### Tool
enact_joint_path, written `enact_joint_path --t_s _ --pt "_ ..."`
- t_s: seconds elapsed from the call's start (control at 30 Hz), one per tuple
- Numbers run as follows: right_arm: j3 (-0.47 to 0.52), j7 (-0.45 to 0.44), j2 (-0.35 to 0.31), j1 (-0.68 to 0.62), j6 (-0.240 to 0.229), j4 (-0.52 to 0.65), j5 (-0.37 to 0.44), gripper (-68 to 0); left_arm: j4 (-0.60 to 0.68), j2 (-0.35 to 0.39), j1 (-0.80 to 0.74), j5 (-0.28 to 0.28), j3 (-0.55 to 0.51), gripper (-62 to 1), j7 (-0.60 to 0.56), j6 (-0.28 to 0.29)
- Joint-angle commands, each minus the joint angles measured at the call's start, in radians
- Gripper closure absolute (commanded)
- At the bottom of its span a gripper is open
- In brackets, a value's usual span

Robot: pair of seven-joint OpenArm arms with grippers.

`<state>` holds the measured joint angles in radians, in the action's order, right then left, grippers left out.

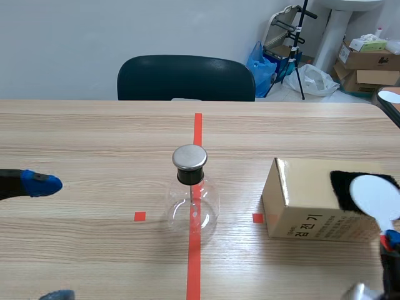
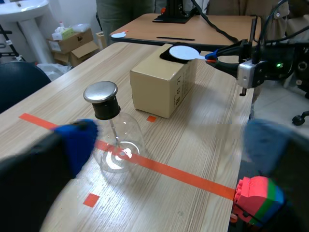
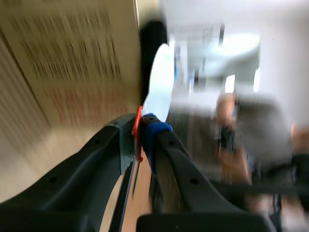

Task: Do the electroscope experiment

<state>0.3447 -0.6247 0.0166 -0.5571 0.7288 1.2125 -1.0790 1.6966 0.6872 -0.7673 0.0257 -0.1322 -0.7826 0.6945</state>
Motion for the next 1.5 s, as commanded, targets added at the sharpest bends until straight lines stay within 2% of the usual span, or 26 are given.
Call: enact_joint_path --t_s 0.0,0.13,0.17,0.27,0.3,0.4,0.5,0.53,0.63,0.67,0.77,0.8,0.87,0.9,0.93,1.0,1.03,1.13,1.17,1.2,1.27,1.3,1.33,1.4,1.43,1.47 --pt "0.011 0.027 -0.010 -0.005 0.054 0.022 0.010 -1.0 0.005 -0.005 0.000 -0.013 0.002 -62.3 -0.014 0.002" --pt "0.008 -0.152 -0.013 -0.001 0.054 0.022 -0.001 -1.0 0.006 -0.005 0.000 -0.013 -0.003 -62.3 -0.016 0.002" --pt "0.008 -0.154 -0.011 -0.002 0.054 0.022 -0.001 -1.0 0.006 -0.005 0.000 -0.013 -0.003 -62.3 -0.016 0.002" --pt "0.010 -0.013 -0.008 -0.016 0.054 0.021 0.008 -1.0 0.006 -0.005 0.000 -0.012 -0.003 -62.3 -0.014 0.002" --pt "0.010 -0.020 -0.011 -0.019 0.054 0.020 -0.003 -1.0 0.006 -0.005 0.000 -0.009 -0.003 -62.3 -0.014 0.002" --pt "0.010 -0.158 -0.011 -0.013 0.054 0.021 -0.050 -1.0 0.006 -0.005 0.000 -0.008 -0.003 -62.3 -0.014 0.002" --pt "0.010 -0.034 -0.009 -0.022 0.054 0.021 -0.028 -1.0 0.006 -0.005 0.000 -0.008 -0.003 -62.3 -0.014 0.002" --pt "0.010 -0.031 -0.011 -0.023 0.054 0.020 -0.029 -1.0 0.006 -0.005 0.000 -0.006 -0.003 -62.3 -0.014 0.002" --pt "0.010 -0.176 -0.013 -0.013 0.054 0.021 -0.035 -1.0 0.006 -0.005 0.000 -0.006 -0.003 -62.3 -0.015 0.002" --pt "0.010 -0.164 -0.010 -0.010 0.054 0.021 -0.032 -1.0 0.006 -0.005 0.000 -0.006 -0.003 -62.3 -0.015 0.002" --pt "0.010 -0.006 -0.008 -0.017 0.054 0.020 -0.021 -1.0 0.006 -0.005 0.000 -0.006 -0.003 -62.3 -0.014 0.002" --pt "0.010 -0.028 -0.011 -0.017 0.054 0.020 -0.040 -1.0 0.006 -0.005 0.000 -0.006 -0.003 -62.3 -0.014 0.002" --pt "0.010 -0.164 -0.014 -0.010 0.054 0.021 -0.054 -1.0 0.006 -0.005 0.000 -0.006 -0.003 -62.3 -0.014 0.002" --pt "0.010 -0.191 -0.012 -0.008 0.054 0.021 -0.048 -1.0 0.006 -0.005 0.000 -0.006 -0.003 -62.3 -0.014 0.002" --pt "0.010 -0.151 -0.008 -0.009 0.054 0.021 -0.026 -1.0 0.006 -0.005 0.000 -0.006 -0.003 -62.3 -0.014 0.002" --pt "0.010 0.008 -0.008 -0.024 0.054 0.021 -0.005 -1.0 0.006 -0.005 0.000 -0.006 -0.003 -62.3 -0.014 0.002" --pt "0.010 0.031 -0.008 -0.029 0.054 0.020 -0.015 -1.0 0.006 -0.005 0.000 -0.006 -0.003 -62.3 -0.014 0.002" --pt "0.010 -0.156 -0.008 -0.024 0.054 0.021 -0.051 -0.9 0.006 -0.005 0.000 -0.006 -0.003 -62.3 -0.015 0.002" --pt "0.010 -0.193 -0.008 -0.022 0.054 0.021 -0.050 -0.9 0.006 -0.005 0.000 -0.006 -0.003 -62.3 -0.015 0.002" --pt "0.010 -0.161 -0.008 -0.023 0.054 0.021 -0.041 -0.9 0.006 -0.005 0.000 -0.006 -0.003 -62.3 -0.015 0.002" --pt "0.013 -0.014 -0.008 -0.031 0.054 0.021 -0.040 -0.9 0.006 -0.005 0.001 -0.006 -0.003 -62.3 -0.018 0.002" --pt "0.019 0.019 -0.009 -0.033 0.054 0.021 -0.048 -0.9 0.006 -0.005 0.001 -0.006 -0.003 -62.3 -0.025 0.002" --pt "0.022 -0.017 -0.009 -0.032 0.054 0.021 -0.071 -0.9 0.006 -0.005 0.001 -0.006 -0.003 -62.3 -0.034 0.002" --pt "0.021 -0.161 -0.013 -0.019 0.054 0.021 -0.098 -0.9 0.006 -0.005 0.001 -0.006 -0.003 -62.3 -0.040 0.002" --pt "0.021 -0.189 -0.013 -0.013 0.054 0.021 -0.093 -0.9 0.006 -0.005 0.000 -0.006 -0.003 -62.3 -0.040 0.002" --pt "0.021 -0.142 -0.011 -0.013 0.054 0.021 -0.078 -0.9 0.006 -0.005 0.000 -0.006 -0.003 -62.3 -0.039 0.002"
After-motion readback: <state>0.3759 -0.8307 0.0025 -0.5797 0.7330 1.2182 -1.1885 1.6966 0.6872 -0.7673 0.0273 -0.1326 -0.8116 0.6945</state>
